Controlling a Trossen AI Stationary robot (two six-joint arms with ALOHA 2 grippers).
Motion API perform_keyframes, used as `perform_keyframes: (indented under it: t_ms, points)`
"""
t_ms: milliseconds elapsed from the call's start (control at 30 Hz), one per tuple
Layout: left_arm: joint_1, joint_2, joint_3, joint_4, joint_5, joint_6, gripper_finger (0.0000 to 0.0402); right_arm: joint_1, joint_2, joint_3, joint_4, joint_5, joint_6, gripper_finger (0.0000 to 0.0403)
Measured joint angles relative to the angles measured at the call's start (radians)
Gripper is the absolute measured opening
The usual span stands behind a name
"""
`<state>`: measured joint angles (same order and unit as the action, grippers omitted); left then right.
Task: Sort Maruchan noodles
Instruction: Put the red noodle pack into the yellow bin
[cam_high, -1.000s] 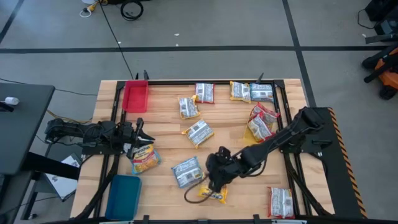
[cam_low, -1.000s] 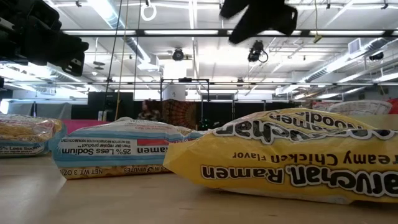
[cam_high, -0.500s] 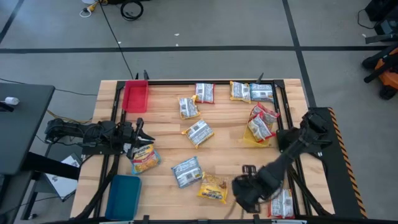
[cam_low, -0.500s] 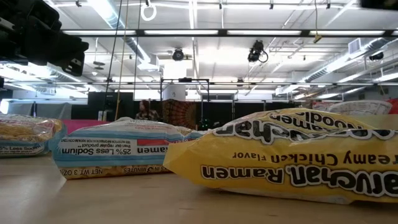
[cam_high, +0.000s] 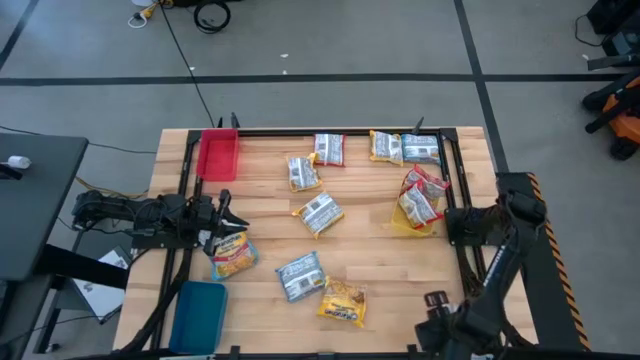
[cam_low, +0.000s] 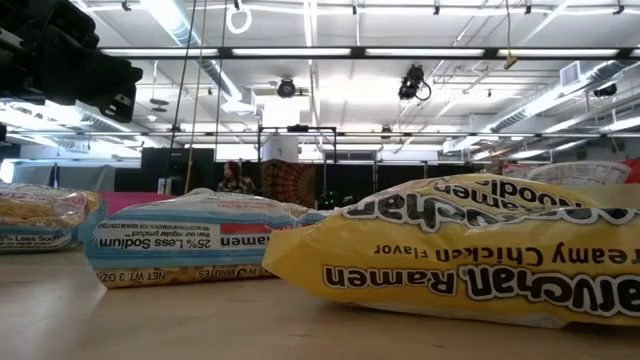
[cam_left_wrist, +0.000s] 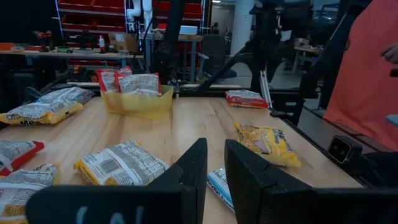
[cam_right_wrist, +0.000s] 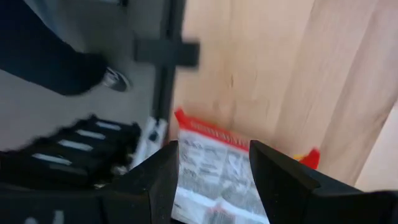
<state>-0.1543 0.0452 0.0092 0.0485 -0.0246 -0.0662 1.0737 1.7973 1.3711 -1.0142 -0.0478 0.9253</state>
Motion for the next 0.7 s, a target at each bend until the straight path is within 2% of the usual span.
perform_keyframes:
  t_ms: [100,267,367,467,633,700]
  points:
    - [0.000,0.000,0.000,0.000,0.000,0.000,0.0062,0.027,0.000,-0.067,0.016,-0.036,0.048,0.0200]
    - [0.000,0.000,0.000,0.000,0.000,0.000,0.0062,0.040,0.000,-0.174,0.059,-0.251,0.118,0.0200]
    - [0.000,0.000,0.000,0.000,0.000,0.000,0.0062,0.038,0.000,-0.215,0.067,-0.277,0.113,0.0200]
    - [0.000,0.000,0.000,0.000,0.000,0.000,0.0062,-0.001,0.000,-0.239,0.103,-0.186,0.023,0.0200]
    - [0.000,0.000,0.000,0.000,0.000,0.000,0.0062,-0.159,0.002,-0.206,0.178,0.095,-0.247,0.0200]
    - [0.000,0.000,0.000,0.000,0.000,0.000,0.0062,-0.225,0.003,-0.167,0.176,0.119,-0.310,0.0200]
